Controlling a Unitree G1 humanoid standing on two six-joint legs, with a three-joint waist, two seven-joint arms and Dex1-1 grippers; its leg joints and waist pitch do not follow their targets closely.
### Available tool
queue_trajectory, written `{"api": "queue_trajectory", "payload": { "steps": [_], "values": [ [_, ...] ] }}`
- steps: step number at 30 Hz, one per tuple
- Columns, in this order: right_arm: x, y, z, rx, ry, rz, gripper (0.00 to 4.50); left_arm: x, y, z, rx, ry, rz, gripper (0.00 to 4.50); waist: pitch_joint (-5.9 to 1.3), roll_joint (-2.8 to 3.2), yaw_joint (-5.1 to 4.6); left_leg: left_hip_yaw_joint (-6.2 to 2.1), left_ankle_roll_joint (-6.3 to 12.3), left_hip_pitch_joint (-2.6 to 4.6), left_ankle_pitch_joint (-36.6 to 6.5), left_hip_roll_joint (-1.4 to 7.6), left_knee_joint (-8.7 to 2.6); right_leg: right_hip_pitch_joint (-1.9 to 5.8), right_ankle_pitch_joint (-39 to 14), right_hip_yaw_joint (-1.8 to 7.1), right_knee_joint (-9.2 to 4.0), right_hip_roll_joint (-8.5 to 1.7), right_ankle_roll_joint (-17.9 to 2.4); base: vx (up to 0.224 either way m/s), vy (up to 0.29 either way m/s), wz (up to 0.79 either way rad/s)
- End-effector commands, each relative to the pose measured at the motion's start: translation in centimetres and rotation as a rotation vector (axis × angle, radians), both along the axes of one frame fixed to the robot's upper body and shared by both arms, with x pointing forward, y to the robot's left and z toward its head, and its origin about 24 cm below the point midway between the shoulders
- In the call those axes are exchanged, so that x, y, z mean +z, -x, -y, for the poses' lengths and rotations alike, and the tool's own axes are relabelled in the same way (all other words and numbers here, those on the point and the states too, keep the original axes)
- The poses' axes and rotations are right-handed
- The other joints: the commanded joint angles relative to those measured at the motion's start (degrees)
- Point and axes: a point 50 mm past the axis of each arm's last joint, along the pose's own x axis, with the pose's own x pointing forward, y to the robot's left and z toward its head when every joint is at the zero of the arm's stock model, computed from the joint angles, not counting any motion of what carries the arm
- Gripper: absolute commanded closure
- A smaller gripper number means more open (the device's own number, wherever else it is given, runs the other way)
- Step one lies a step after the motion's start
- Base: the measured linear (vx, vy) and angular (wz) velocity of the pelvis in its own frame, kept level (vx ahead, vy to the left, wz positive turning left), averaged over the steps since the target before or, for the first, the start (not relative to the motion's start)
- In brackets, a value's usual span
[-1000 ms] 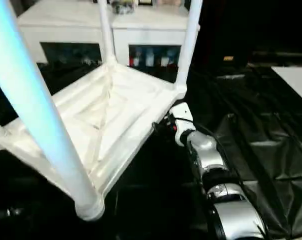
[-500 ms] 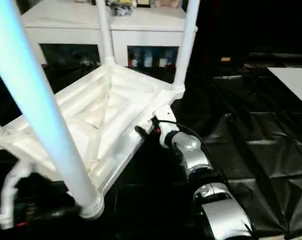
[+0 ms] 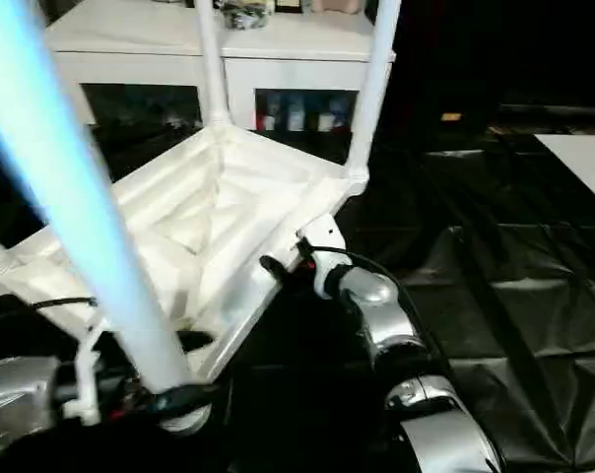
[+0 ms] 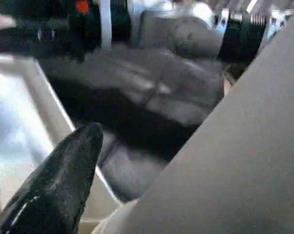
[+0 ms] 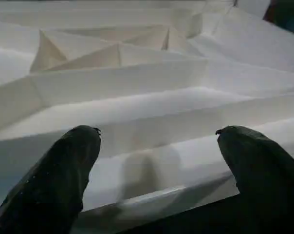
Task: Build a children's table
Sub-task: Rotate table base
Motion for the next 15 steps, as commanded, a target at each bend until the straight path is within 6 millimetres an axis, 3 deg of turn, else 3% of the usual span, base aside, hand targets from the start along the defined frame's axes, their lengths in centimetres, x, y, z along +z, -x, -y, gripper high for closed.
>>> {"api": "queue_trajectory", "payload": {
  "steps": [1, 3, 5, 6, 8, 11, 12, 13, 14, 15],
  "values": [
    [0.6, -0.4, 1.3, -0.069, -0.019, 0.021, 0.14, 1.2, -1.5, -0.2, 0.102, 0.049, 0.101, 0.01, -3.26, 1.01, 0.04, -1.57, -1.98, 1.69, -19.9, 3.07, -5.26, 1.70, -14.0, 1.34, -3.38, -1.71, -12.7, 0.000, 0.000, 0.00],
    [1.0, -0.6, 2.2, -0.114, -0.034, 0.031, 0.14, 2.2, -2.6, -0.8, 0.198, 0.115, 0.159, 0.01, -3.19, 1.17, 0.36, -1.65, -2.60, 1.96, -21.4, 3.07, -5.24, 1.53, -16.2, 1.30, -3.70, -1.71, -12.0, 0.000, 0.000, 0.00],
    [1.1, -0.6, 2.7, -0.129, -0.035, 0.034, 0.14, 2.4, -2.8, -1.5, 0.217, 0.121, 0.167, 0.01, -3.00, 0.91, 0.46, -1.60, -2.92, 2.04, -23.8, 2.97, -5.30, 1.23, -19.4, 1.28, -4.02, -1.57, -10.9, 0.000, 0.000, 0.00],
    [1.1, -0.6, 2.9, -0.131, -0.033, 0.035, 0.14, 2.4, -2.6, -2.0, 0.213, 0.111, 0.161, 0.01, -2.72, 0.80, 0.25, -1.89, -3.18, 1.68, -25.8, 2.91, -5.47, 1.33, -23.5, 1.15, -4.30, -1.68, -9.6, -0.063, -0.014, -0.02],
    [1.2, -0.6, 3.2, -0.134, -0.027, 0.036, 0.14, 2.4, -2.5, -3.2, 0.221, 0.080, 0.161, 0.01, -2.32, 0.79, -0.08, -2.33, -4.10, 2.23, -30.4, 2.73, -5.28, 0.47, -33.4, 0.80, -5.41, -1.74, -6.2, -0.076, -0.023, -0.03],
    [1.2, -0.6, 3.5, -0.139, -0.022, 0.039, 0.14, 2.9, -2.4, -4.9, 0.248, 0.071, 0.181, 0.01, -1.86, 0.88, -0.56, -2.85, -4.75, 2.80, -34.2, 2.42, -4.98, -0.32, -41.6, -0.05, -6.71, -1.58, -2.9, -0.101, -0.017, -0.03],
    [1.2, -0.7, 3.6, -0.143, -0.018, 0.040, 0.14, 3.2, -2.3, -5.1, 0.244, 0.075, 0.183, 0.01, -1.64, 1.17, -1.05, -3.26, -5.18, 3.03, -36.7, 2.45, -5.14, -0.12, -43.5, -1.27, -7.35, -1.26, -1.7, -0.132, -0.004, -0.07],
    [1.3, -0.7, 3.7, -0.147, -0.014, 0.040, 0.14, 3.5, -2.0, -5.2, 0.221, 0.074, 0.173, 0.01, -1.29, 2.06, -1.24, -3.40, -5.79, 3.67, -41.7, 3.00, -6.22, 0.24, -41.2, -3.52, -7.70, -0.27, -1.7, -0.125, 0.003, -0.10],
    [1.3, -0.7, 3.8, -0.149, -0.015, 0.040, 0.14, 3.6, -1.8, -5.3, 0.204, 0.069, 0.163, 0.01, -0.99, 3.31, -0.65, -3.12, -6.65, 0.81, -47.0, 4.71, -10.39, 4.04, -31.1, -5.08, -2.38, 0.85, -3.7, -0.125, 0.003, -0.10],
    [1.3, -0.8, 3.8, -0.151, -0.015, 0.039, 0.14, 3.6, -1.7, -5.3, 0.189, 0.057, 0.152, 0.01, -0.77, 3.39, 0.55, -1.89, -7.02, -2.45, -50.3, 6.02, -13.72, 7.09, -22.6, -5.63, 4.66, 1.26, -5.1, -0.158, 0.005, -0.02]
  ]
}}
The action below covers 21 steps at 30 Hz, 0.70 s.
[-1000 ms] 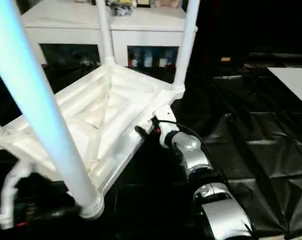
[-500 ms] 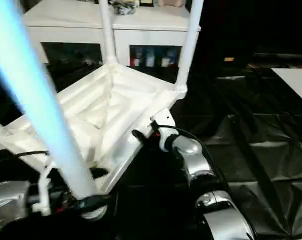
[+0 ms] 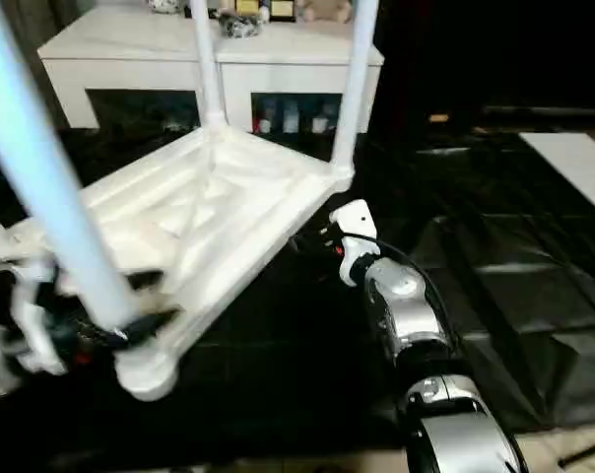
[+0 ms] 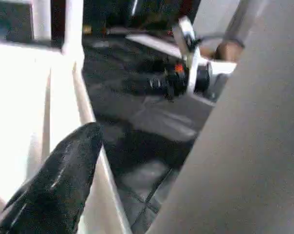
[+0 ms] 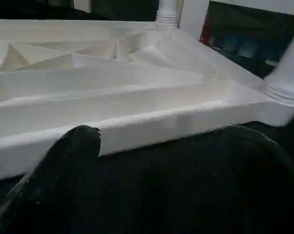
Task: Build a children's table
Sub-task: Rotate table base
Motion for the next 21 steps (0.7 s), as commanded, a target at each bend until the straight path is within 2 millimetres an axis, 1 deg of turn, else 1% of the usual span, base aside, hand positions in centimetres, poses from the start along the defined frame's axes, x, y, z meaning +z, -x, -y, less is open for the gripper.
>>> {"api": "queue_trajectory", "payload": {
  "steps": [1, 2, 3, 4, 5, 6, 7, 8, 9, 10, 11, 12, 13, 14, 15, 17, 18, 19, 21],
  "values": [
    [0.3, -0.1, 0.6, -0.024, -0.007, 0.002, 0.14, 0.4, 0.4, 0.3, -0.049, -0.004, -0.005, 0.01, -2.11, 1.28, 5.49, 3.54, -6.86, -6.16, -52.3, 3.95, -14.05, 6.88, -13.7, -2.02, 9.38, 2.24, -2.6, -0.145, -0.083, 0.08],
    [0.3, -0.1, 0.6, -0.024, -0.007, 0.002, 0.14, 0.4, 0.5, 0.4, -0.054, -0.007, -0.007, 0.01, -2.91, 1.04, 5.81, 4.45, -6.20, -5.20, -46.1, 3.82, -13.29, 6.81, -19.1, 1.20, 10.64, 1.67, -1.7, -0.145, -0.083, 0.08],
    [0.2, -0.1, 0.5, -0.023, -0.006, 0.000, 0.14, 0.2, 0.7, 0.7, -0.080, -0.021, -0.017, 0.01, -4.19, -4.40, 4.35, 2.32, -7.41, 4.77, -24.1, 2.61, 1.87, -2.70, -55.2, 6.45, -2.65, -5.24, 4.1, -0.025, -0.162, 0.03],
    [0.2, -0.1, 0.5, -0.021, -0.005, -0.002, 0.14, 0.1, 0.8, 1.0, -0.090, -0.026, -0.021, 0.01, -2.69, -2.60, 4.08, -4.48, -1.77, 0.82, -2.6, -0.24, 8.80, -2.30, -68.9, 11.65, -8.02, -8.97, 0.5, 0.064, -0.082, -0.14],
    [0.1, -0.1, 0.4, -0.017, -0.003, -0.005, 0.14, 0.0, 0.9, 1.2, -0.101, -0.029, -0.027, 0.01, -3.11, -2.87, 5.94, -5.93, -2.16, -2.56, -1.3, -1.63, 5.63, 3.01, -53.5, 10.05, -4.86, -6.83, -1.0, 0.064, -0.082, -0.14],
    [0.1, 0.0, 0.3, -0.016, -0.003, -0.005, 0.14, 0.0, 0.9, 1.3, -0.106, -0.030, -0.029, 0.01, -3.47, -1.79, 6.42, -5.62, -3.08, -0.97, -4.2, 0.58, 1.95, 2.16, -42.7, 8.63, -3.16, -5.40, -3.5, 0.000, 0.000, 0.00],
    [-0.1, 0.0, 0.1, -0.009, 0.005, -0.014, 0.14, -0.3, 1.0, 1.7, -0.120, -0.040, -0.038, 0.01, -5.25, 0.04, 6.70, -4.07, -3.28, 4.63, -5.2, 1.99, -0.41, -0.37, -16.1, 5.62, -0.66, -0.96, -8.4, -0.113, -0.025, 0.38],
    [-0.2, 0.1, 0.0, -0.007, 0.008, -0.015, 0.14, -0.4, 1.1, 1.9, -0.128, -0.039, -0.048, 0.01, -4.77, 0.87, 4.54, -4.24, -1.93, 4.59, -9.4, 4.26, -2.66, -0.67, -4.8, 4.97, 0.54, 0.37, -11.7, -0.113, -0.025, 0.38],
    [-0.2, 0.1, 0.0, -0.007, 0.008, -0.016, 0.14, -0.5, 1.1, 2.0, -0.126, -0.043, -0.045, 0.01, -4.30, 0.68, 4.00, -3.03, -2.93, 3.07, -14.8, 3.55, -3.16, 0.56, -4.1, 5.11, 0.09, -0.18, -13.8, -0.088, -0.001, 0.22],
    [-0.2, 0.1, 0.0, -0.008, 0.008, -0.016, 0.14, -0.5, 1.0, 2.0, -0.124, -0.046, -0.041, 0.01, -4.35, 0.50, 4.02, -2.75, -3.08, 2.61, -15.6, 3.13, -3.27, 1.23, -4.5, 5.25, -0.17, -0.62, -14.2, 0.000, 0.000, 0.00],
    [-0.2, 0.1, 0.0, -0.009, 0.008, -0.016, 0.14, -0.4, 1.0, 2.1, -0.123, -0.047, -0.038, 0.01, -4.13, 0.19, 4.06, -2.25, -3.64, 2.25, -17.1, 2.69, -3.29, 1.52, -7.5, 5.59, -0.90, -1.16, -14.0, 0.000, 0.000, 0.00],
    [-0.2, 0.2, 0.0, -0.009, 0.008, -0.017, 0.14, -0.4, 0.9, 2.1, -0.120, -0.048, -0.034, 0.01, -4.07, 0.11, 4.00, -2.16, -3.92, 2.04, -17.3, 2.62, -3.33, 1.73, -9.1, 5.74, -1.13, -1.40, -13.5, 0.000, 0.000, 0.00],
    [-0.2, 0.2, 0.0, -0.011, 0.007, -0.017, 0.14, -0.3, 0.6, 2.2, -0.095, -0.055, -0.004, 0.01, -3.84, -0.01, 3.81, -2.06, -4.48, 1.85, -17.9, 2.60, -3.46, 1.74, -11.9, 5.95, -1.53, -1.61, -12.5, 0.000, 0.000, 0.00],
    [-0.3, 0.2, 0.0, -0.012, 0.006, -0.018, 0.14, -0.3, 0.4, 2.3, -0.080, -0.056, 0.014, 0.01, -3.86, 0.02, 3.59, -2.06, -4.79, 1.78, -18.1, 2.64, -3.52, 1.86, -13.7, 6.11, -1.71, -1.82, -11.4, 0.000, 0.000, 0.00],
    [-0.3, 0.2, 0.0, -0.012, 0.006, -0.018, 0.14, -0.3, 0.4, 2.3, -0.079, -0.056, 0.015, 0.01, -3.93, -0.03, 3.50, -2.01, -4.80, 1.73, -17.6, 2.65, -3.50, 1.88, -13.7, 6.15, -1.78, -1.84, -11.1, 0.000, 0.000, 0.00],
    [-0.4, 0.3, 0.1, -0.017, 0.006, -0.019, 0.14, -0.3, -0.5, 2.8, -0.025, -0.053, 0.060, 0.01, -4.23, -0.02, 3.11, -1.88, -4.57, 1.66, -14.9, 2.65, -3.40, 2.07, -10.3, 6.10, -1.70, -1.82, -11.2, 0.000, 0.000, 0.00],
    [-0.4, 0.3, 0.1, -0.019, 0.007, -0.021, 0.14, -0.4, -0.7, 3.1, -0.016, -0.049, 0.064, 0.01, -4.45, -0.18, 2.87, -1.85, -4.12, 1.51, -12.7, 2.64, -3.32, 2.37, -7.2, 6.08, -1.54, -1.82, -11.7, 0.000, 0.000, 0.00],
    [-0.5, 0.4, 0.2, -0.020, 0.007, -0.023, 0.14, -0.5, -0.8, 3.2, -0.012, -0.047, 0.065, 0.01, -4.59, -0.19, 2.80, -1.70, -3.61, 1.46, -10.6, 2.53, -3.15, 2.47, -4.2, 6.05, -1.42, -1.78, -12.2, 0.000, 0.000, 0.00],
    [-0.7, 0.4, 0.1, -0.025, 0.021, -0.035, 0.14, -0.7, -0.7, 3.7, -0.035, -0.050, 0.057, 0.01, -4.67, -0.25, 2.68, -1.68, -3.07, 1.20, -8.9, 2.42, -3.00, 2.73, -1.8, 6.06, -1.16, -1.83, -12.6, 0.000, 0.000, 0.00]
  ]
}}
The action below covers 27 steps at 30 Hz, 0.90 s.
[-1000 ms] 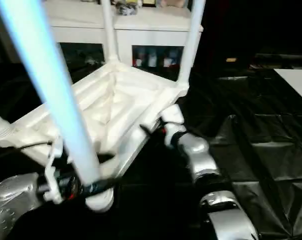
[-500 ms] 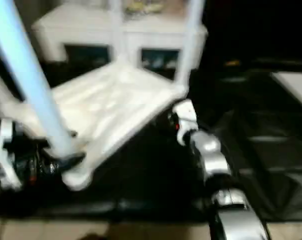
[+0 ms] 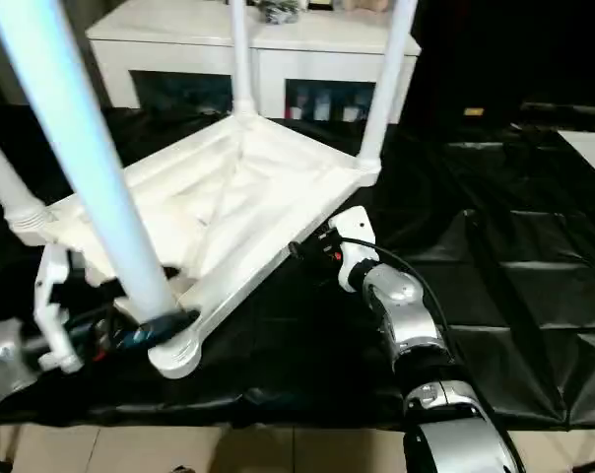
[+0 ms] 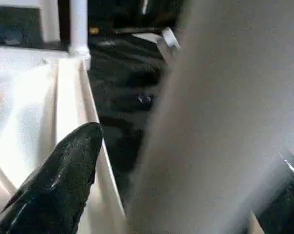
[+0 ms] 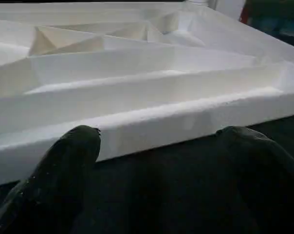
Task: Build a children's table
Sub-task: Rotate table base
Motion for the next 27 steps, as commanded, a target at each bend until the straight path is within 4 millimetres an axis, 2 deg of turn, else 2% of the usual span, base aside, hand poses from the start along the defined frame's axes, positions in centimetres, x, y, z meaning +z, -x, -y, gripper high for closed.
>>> {"api": "queue_trajectory", "payload": {
  "steps": [1, 4, 5, 6, 8, 9, 13, 14, 16, 19, 23, 25, 27],
  "values": [
    [-0.1, -0.1, 0.2, -0.018, 0.034, -0.014, 0.14, -0.3, 0.0, 0.6, -0.020, -0.019, -0.007, 0.01, -3.43, 0.56, -0.12, -0.60, 0.43, 0.18, -6.8, 2.00, -4.79, 2.54, 1.4, 2.86, -4.44, -3.99, -12.5, 0.000, 0.000, 0.00],
    [-0.4, -0.5, 0.3, -0.062, 0.080, -0.037, 0.14, -0.4, 0.5, 1.5, -0.095, -0.021, -0.025, 0.01, -3.63, 0.62, -0.17, -0.43, 1.22, 0.38, -4.6, 1.92, -4.59, 2.53, 4.2, 2.73, -4.28, -3.88, -13.7, 0.000, 0.000, 0.00],
    [-0.6, -0.7, 0.4, -0.090, 0.097, -0.047, 0.14, -0.2, 0.9, 2.2, -0.148, -0.019, -0.035, 0.01, -3.63, 0.36, -0.20, -0.35, 1.39, 0.41, -4.5, 1.96, -4.57, 2.54, 4.5, 2.73, -4.29, -3.87, -14.0, 0.000, 0.000, 0.00],
    [-0.6, -0.8, 0.4, -0.097, 0.100, -0.051, 0.14, -0.2, 1.0, 2.5, -0.168, -0.019, -0.038, 0.01, -3.62, 0.48, -0.18, -0.38, 1.33, 0.46, -4.5, 2.01, -4.62, 2.49, 4.3, 2.69, -4.21, -3.94, -14.2, 0.000, 0.000, 0.00],
    [-0.8, -1.2, 0.4, -0.136, 0.111, -0.077, 0.14, 0.2, 1.8, 4.9, -0.320, -0.009, -0.054, 0.01, -3.45, 0.32, -0.18, -0.25, 0.96, 0.64, -5.7, 2.16, -4.73, 2.35, 2.2, 2.69, -4.27, -3.94, -14.5, 0.000, 0.000, 0.00],
    [-0.8, -1.2, 0.4, -0.136, 0.111, -0.077, 0.14, 0.2, 1.8, 4.9, -0.320, -0.009, -0.054, 0.01, -3.45, 0.41, -0.09, -0.21, 0.93, 0.70, -5.8, 2.13, -4.67, 2.32, 2.0, 2.71, -4.29, -3.95, -14.5, 0.000, 0.000, 0.00],
    [-1.0, -1.1, -1.9, -0.046, 0.088, -0.087, 0.14, 0.6, 0.3, 8.1, -0.347, 0.024, 0.030, 0.01, -3.58, -0.22, -0.03, -0.10, 0.97, 0.35, -3.7, 2.12, -4.53, 2.81, 4.9, 2.83, -4.12, -4.07, -14.0, 0.000, 0.000, 0.00],
    [-1.0, -1.0, -2.1, -0.036, 0.085, -0.088, 0.14, 0.5, 0.2, 8.3, -0.348, 0.023, 0.033, 0.01, -3.51, -0.12, 0.09, -0.14, 1.21, 0.41, -3.7, 2.11, -4.55, 2.79, 4.5, 2.82, -4.23, -4.16, -14.0, 0.000, 0.000, 0.00],
    [-1.1, -0.9, -2.9, -0.001, 0.074, -0.093, 0.14, 0.4, -0.4, 9.1, -0.353, 0.015, 0.046, 0.01, -3.60, -0.39, -0.19, -0.24, 1.63, 0.10, -3.4, 2.11, -4.52, 3.18, 4.6, 2.85, -4.14, -4.36, -13.9, 0.000, 0.000, 0.00],
    [-1.6, -0.5, -3.7, 0.030, 0.086, -0.098, 0.14, 0.2, -1.9, 10.3, -0.338, -0.005, 0.074, 0.01, -3.61, -0.52, -0.85, -0.25, 2.20, 0.12, -3.4, 2.08, -4.41, 3.18, 3.9, 2.80, -4.34, -4.39, -14.1, 0.000, 0.000, 0.00],
    [-2.0, -0.4, -3.1, -0.004, 0.117, -0.096, 0.14, -0.3, -3.3, 11.1, -0.301, -0.058, 0.102, 0.01, -3.65, -0.35, -0.94, -0.25, 2.69, 0.31, -3.0, 2.09, -4.32, 3.06, 4.6, 2.76, -4.37, -4.35, -14.7, 0.000, 0.000, 0.00],
    [-2.2, -0.7, -1.4, -0.109, 0.147, -0.108, 0.14, -0.5, -5.2, 11.7, -0.211, -0.111, 0.161, 0.01, -3.75, -0.24, -0.80, -0.22, 2.60, 0.49, -2.8, 2.13, -4.29, 3.07, 5.2, 2.77, -4.42, -4.35, -14.9, 0.000, 0.000, 0.00],
    [-2.1, -0.8, -0.6, -0.148, 0.154, -0.107, 0.14, -0.5, -5.7, 11.8, -0.189, -0.124, 0.176, 0.01, -3.84, -0.12, -0.74, -0.24, 2.55, 0.52, -2.9, 2.23, -4.30, 3.07, 6.2, 2.74, -4.28, -4.34, -15.1, 0.000, 0.000, 0.00]
  ]
}}
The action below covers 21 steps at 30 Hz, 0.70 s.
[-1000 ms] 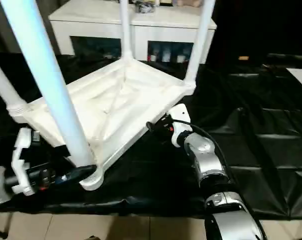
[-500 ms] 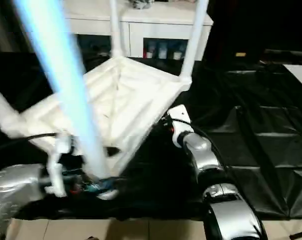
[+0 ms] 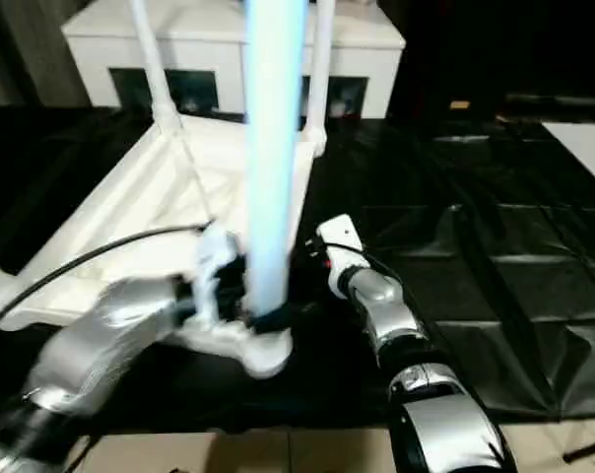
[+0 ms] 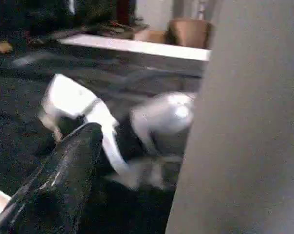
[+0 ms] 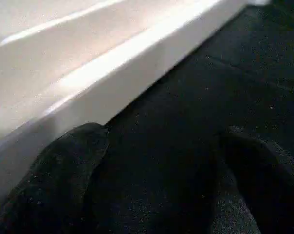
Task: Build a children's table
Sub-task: Rotate table base
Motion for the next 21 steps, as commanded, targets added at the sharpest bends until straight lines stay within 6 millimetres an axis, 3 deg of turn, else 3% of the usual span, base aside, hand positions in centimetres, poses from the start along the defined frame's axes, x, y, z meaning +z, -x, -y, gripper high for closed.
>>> {"api": "queue_trajectory", "payload": {
  "steps": [1, 6, 8, 9, 10, 12, 14, 15, 16, 17, 18, 20, 21],
  "values": [
    [0.2, -0.3, 1.5, -0.063, 0.019, 0.006, 0.14, -0.3, -1.1, 0.1, 0.063, -0.045, 0.042, 0.01, -3.84, -0.11, 0.29, -0.47, 2.03, 0.49, -3.9, 2.16, -4.06, 3.18, 5.4, 2.73, -3.91, -4.42, -15.2, 0.000, 0.000, 0.00],
    [0.5, -0.1, 3.6, -0.116, -0.002, 0.024, 0.14, 0.2, -1.5, 1.8, 0.059, 0.008, 0.065, 0.01, -3.69, -0.23, 0.53, -0.36, 1.76, 0.43, -5.7, 2.19, -4.11, 3.21, 2.9, 2.77, -4.32, -4.46, -14.8, 0.000, 0.000, 0.00],
    [1.0, 0.2, 4.8, -0.113, -0.011, 0.063, 0.14, 0.5, -1.5, 2.7, 0.071, 0.056, 0.081, 0.01, -3.87, 0.16, 0.80, -0.41, 2.19, 0.40, -4.9, 2.15, -3.91, 3.25, 4.9, 2.81, -4.17, -4.40, -14.6, 0.000, 0.000, 0.00],
    [1.2, 0.3, 5.0, -0.109, -0.014, 0.073, 0.14, 0.6, -1.6, 2.7, 0.081, 0.060, 0.088, 0.01, -3.85, -0.10, 0.89, -0.38, 2.50, 0.31, -4.6, 2.17, -3.88, 3.34, 5.8, 2.83, -4.25, -4.37, -14.5, 0.000, 0.000, 0.00],
    [1.7, 0.4, 5.5, -0.103, -0.020, 0.096, 0.14, 0.6, -1.6, 2.4, 0.079, 0.069, 0.085, 0.01, -4.02, -0.22, 1.06, -0.46, 3.04, 0.32, -4.2, 2.20, -3.85, 3.38, 6.9, 2.79, -4.07, -4.44, -14.7, 0.000, 0.000, 0.00],
    [2.3, 0.5, 6.0, -0.099, -0.029, 0.117, 0.14, 0.6, -1.5, 1.9, 0.063, 0.080, 0.077, 0.01, -3.95, 0.26, 1.05, -0.51, 3.45, 0.35, -4.6, 2.23, -3.84, 3.26, 6.8, 2.75, -4.13, -4.41, -14.7, 0.000, 0.000, 0.00],
    [3.6, 1.1, 7.2, -0.040, -0.023, 0.151, 0.14, -0.1, -0.6, -0.2, 0.003, 0.023, 0.052, 0.01, -3.83, 0.09, 1.02, -0.62, 3.74, 0.19, -5.0, 2.20, -3.93, 3.46, 6.4, 2.73, -4.15, -4.30, -14.4, 0.000, 0.000, 0.00],
    [3.9, 1.4, 7.4, -0.012, -0.014, 0.153, 0.14, -0.4, -0.2, -0.8, -0.021, -0.002, 0.040, 0.01, -3.82, 0.76, 1.00, -0.68, 3.68, 0.28, -5.0, 2.15, -3.93, 3.34, 6.0, 2.72, -4.13, -4.25, -14.3, 0.000, 0.000, 0.00],
    [4.0, 1.6, 7.5, 0.016, 0.001, 0.153, 0.14, -0.8, 0.1, -1.4, -0.039, -0.024, 0.017, 0.01, -3.80, 0.55, 0.88, -0.64, 3.84, 0.31, -5.2, 2.27, -3.93, 3.25, 5.6, 2.73, -4.19, -4.17, -14.1, 0.000, 0.000, 0.00],
    [4.1, 1.7, 7.6, 0.029, 0.007, 0.153, 0.14, -0.9, 0.2, -1.6, -0.044, -0.033, 0.009, 0.01, -3.71, 0.90, 0.86, -0.63, 3.64, 0.41, -5.8, 2.16, -4.02, 3.12, 4.6, 2.65, -4.28, -4.03, -14.0, 0.000, 0.000, 0.00],
    [4.3, 2.4, 7.8, 0.096, 0.041, 0.148, 0.14, -1.6, 0.6, -2.9, -0.065, -0.077, -0.024, 0.01, -3.60, 0.87, 0.70, -0.47, 3.25, 0.55, -7.0, 2.11, -4.05, 2.95, 2.5, 2.63, -4.61, -3.94, -14.0, 0.000, 0.000, 0.00],
    [4.4, 2.9, 7.9, 0.150, 0.070, 0.139, 0.14, -2.1, 0.7, -3.8, -0.070, -0.112, -0.043, 0.01, -3.48, 1.71, 0.68, -0.63, 2.15, 0.78, -9.3, 2.36, -4.39, 2.72, -0.7, 2.63, -4.88, -4.01, -14.0, 0.000, 0.000, 0.00],
    [4.5, 3.3, 7.9, 0.184, 0.084, 0.131, 0.14, -2.4, 0.7, -4.3, -0.065, -0.137, -0.042, 0.01, -3.41, 1.76, 0.62, -0.64, 1.85, 0.79, -9.7, 2.33, -4.46, 2.71, -0.8, 2.60, -5.00, -3.92, -14.0, 0.000, 0.000, 0.00]
  ]
}}
